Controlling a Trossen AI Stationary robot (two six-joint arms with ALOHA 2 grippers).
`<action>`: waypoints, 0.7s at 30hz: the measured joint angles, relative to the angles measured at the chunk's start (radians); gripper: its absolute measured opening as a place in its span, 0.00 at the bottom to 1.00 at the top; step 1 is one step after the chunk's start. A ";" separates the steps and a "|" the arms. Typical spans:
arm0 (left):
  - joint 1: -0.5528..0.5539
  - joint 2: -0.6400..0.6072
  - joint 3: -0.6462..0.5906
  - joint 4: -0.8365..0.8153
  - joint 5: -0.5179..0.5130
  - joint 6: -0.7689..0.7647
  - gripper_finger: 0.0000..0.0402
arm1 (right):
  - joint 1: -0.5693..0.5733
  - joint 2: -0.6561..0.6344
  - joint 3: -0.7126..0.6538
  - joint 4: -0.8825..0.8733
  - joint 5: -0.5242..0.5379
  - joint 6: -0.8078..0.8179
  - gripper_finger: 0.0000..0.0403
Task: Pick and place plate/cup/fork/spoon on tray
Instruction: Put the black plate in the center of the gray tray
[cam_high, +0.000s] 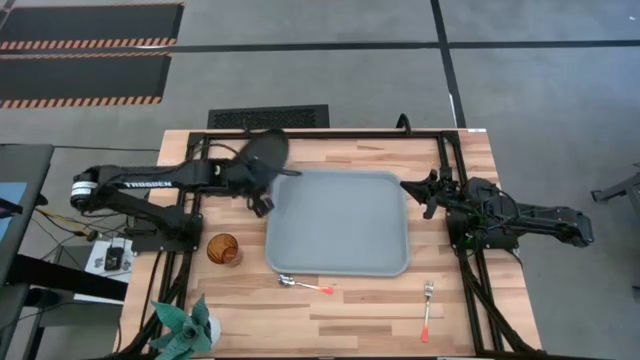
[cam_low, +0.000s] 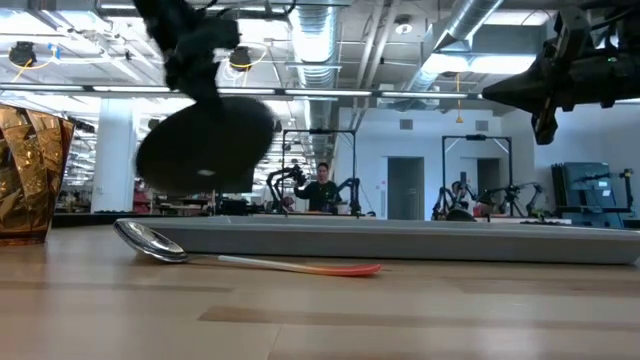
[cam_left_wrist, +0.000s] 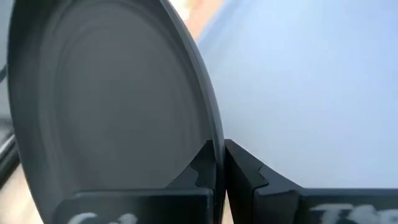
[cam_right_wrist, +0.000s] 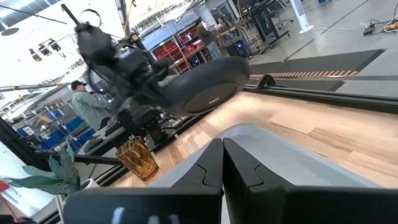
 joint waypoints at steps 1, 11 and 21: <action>-0.025 0.020 0.019 0.013 0.009 0.002 0.00 | 0.000 0.000 0.000 -0.003 0.000 0.000 0.05; -0.217 0.304 0.253 0.086 0.031 0.040 0.00 | 0.000 0.000 0.000 -0.007 0.000 0.016 0.04; -0.311 0.637 0.547 0.021 0.053 -0.118 0.00 | 0.000 0.000 0.000 -0.007 0.000 0.027 0.04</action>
